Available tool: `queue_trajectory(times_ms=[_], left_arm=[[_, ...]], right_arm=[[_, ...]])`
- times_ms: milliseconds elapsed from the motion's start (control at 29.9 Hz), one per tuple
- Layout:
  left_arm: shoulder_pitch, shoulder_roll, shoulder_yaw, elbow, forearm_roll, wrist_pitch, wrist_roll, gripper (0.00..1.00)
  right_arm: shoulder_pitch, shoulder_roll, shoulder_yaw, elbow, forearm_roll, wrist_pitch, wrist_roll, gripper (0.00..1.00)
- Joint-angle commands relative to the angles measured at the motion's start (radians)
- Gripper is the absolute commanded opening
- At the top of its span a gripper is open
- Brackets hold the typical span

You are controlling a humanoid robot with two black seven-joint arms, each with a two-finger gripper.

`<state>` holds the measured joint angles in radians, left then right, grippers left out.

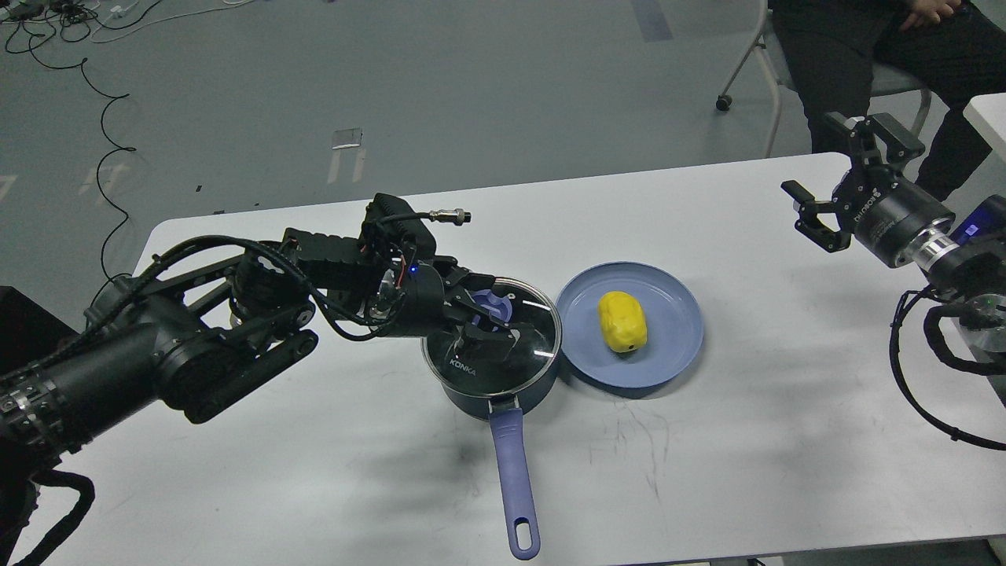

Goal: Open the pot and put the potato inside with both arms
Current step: 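Lower the left gripper and grasp the purple knob of the glass lid, then lift the lid off the pot and carry it away from the plate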

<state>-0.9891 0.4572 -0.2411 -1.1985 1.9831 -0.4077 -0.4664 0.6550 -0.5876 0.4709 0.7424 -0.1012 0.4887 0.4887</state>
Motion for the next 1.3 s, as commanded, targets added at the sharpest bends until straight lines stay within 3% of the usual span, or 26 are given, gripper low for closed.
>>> queue_trajectory(times_ms=[0,401,568,702,802,1269], left_arm=[[0.009,0.005,-0.001,0.005,-0.003,0.001,0.000,0.98],[0.023,0.014,-0.003,0.003,-0.006,0.001,-0.005,0.95],[0.023,0.012,-0.001,0.003,-0.006,0.006,-0.006,0.68],[0.023,0.014,0.000,0.003,-0.004,0.033,-0.006,0.32],[0.020,0.014,-0.004,0.003,-0.004,0.035,-0.005,0.21],[-0.062,0.208,-0.015,-0.029,-0.109,0.038,-0.015,0.22]], right_arm=[[0.000,0.000,0.000,0.000,0.000,0.000,0.000,1.00],[0.000,0.000,0.000,0.000,0.000,0.000,0.000,1.00],[0.000,0.000,0.000,0.000,0.000,0.000,0.000,1.00],[0.000,-0.001,0.000,0.000,0.000,0.000,0.000,1.00],[0.000,0.000,0.000,0.000,0.000,0.000,0.000,1.00],[-0.001,-0.017,0.002,0.000,0.001,0.000,0.000,1.00]])
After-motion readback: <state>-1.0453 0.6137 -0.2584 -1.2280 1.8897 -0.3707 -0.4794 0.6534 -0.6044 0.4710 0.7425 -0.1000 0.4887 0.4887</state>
